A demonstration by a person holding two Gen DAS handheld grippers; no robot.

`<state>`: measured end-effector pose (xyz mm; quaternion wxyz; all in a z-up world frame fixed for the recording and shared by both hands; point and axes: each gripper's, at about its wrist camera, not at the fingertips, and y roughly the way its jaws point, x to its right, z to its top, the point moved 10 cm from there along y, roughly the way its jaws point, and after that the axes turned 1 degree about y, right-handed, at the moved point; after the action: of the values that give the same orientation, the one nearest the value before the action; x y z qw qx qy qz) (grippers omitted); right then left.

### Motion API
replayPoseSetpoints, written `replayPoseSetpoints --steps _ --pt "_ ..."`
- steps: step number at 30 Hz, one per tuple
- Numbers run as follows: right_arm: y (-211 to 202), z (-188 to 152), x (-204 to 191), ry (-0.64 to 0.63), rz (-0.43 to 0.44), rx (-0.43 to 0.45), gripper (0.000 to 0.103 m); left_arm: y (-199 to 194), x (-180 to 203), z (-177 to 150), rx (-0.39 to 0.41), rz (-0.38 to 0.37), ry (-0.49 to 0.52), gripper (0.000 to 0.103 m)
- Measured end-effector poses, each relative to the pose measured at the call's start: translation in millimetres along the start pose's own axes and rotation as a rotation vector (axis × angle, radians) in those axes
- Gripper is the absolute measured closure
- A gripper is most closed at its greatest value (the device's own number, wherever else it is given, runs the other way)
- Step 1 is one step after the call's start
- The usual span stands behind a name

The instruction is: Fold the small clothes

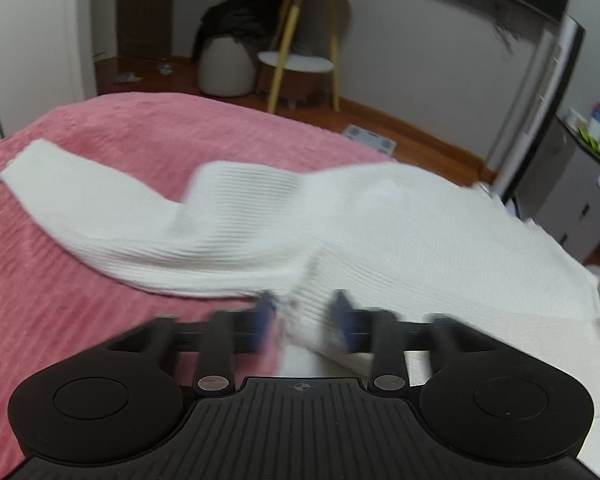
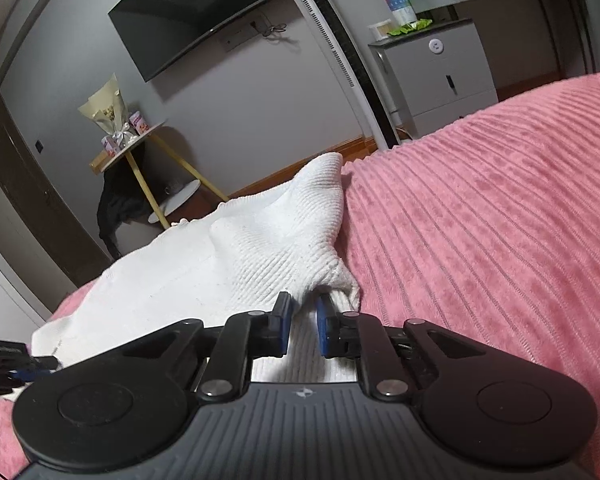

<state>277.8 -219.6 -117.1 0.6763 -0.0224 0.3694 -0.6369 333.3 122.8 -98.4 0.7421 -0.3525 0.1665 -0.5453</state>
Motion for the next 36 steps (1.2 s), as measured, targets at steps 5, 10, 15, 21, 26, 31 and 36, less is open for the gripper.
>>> replayPoseSetpoints --steps 5,10,15,21,26,31,36 --pt "-0.1 0.6 2.8 0.020 0.015 -0.004 0.091 -14.7 -74.5 7.1 0.053 0.051 -0.165 0.028" --pt "-0.2 0.4 1.7 0.021 0.024 0.001 0.089 -6.1 -182.0 12.1 0.076 0.160 -0.446 0.037" --pt "1.5 0.2 4.5 0.035 0.037 0.005 0.088 16.2 -247.7 23.7 0.102 0.125 -0.679 0.038" --pt "4.6 -2.2 4.0 0.027 0.035 0.006 0.087 39.9 -271.4 48.6 0.162 0.058 -0.755 0.043" --pt "6.3 -2.7 5.0 0.040 0.043 0.006 0.087 50.5 -290.4 52.3 0.118 0.113 -0.828 0.094" --pt "6.1 -2.5 5.2 0.046 0.048 0.005 0.087 16.8 -272.0 75.0 0.195 0.107 -0.681 0.095" --pt "4.2 -1.6 4.4 0.044 0.056 0.006 0.086 -32.9 -188.4 108.4 0.258 0.062 -0.346 0.095"
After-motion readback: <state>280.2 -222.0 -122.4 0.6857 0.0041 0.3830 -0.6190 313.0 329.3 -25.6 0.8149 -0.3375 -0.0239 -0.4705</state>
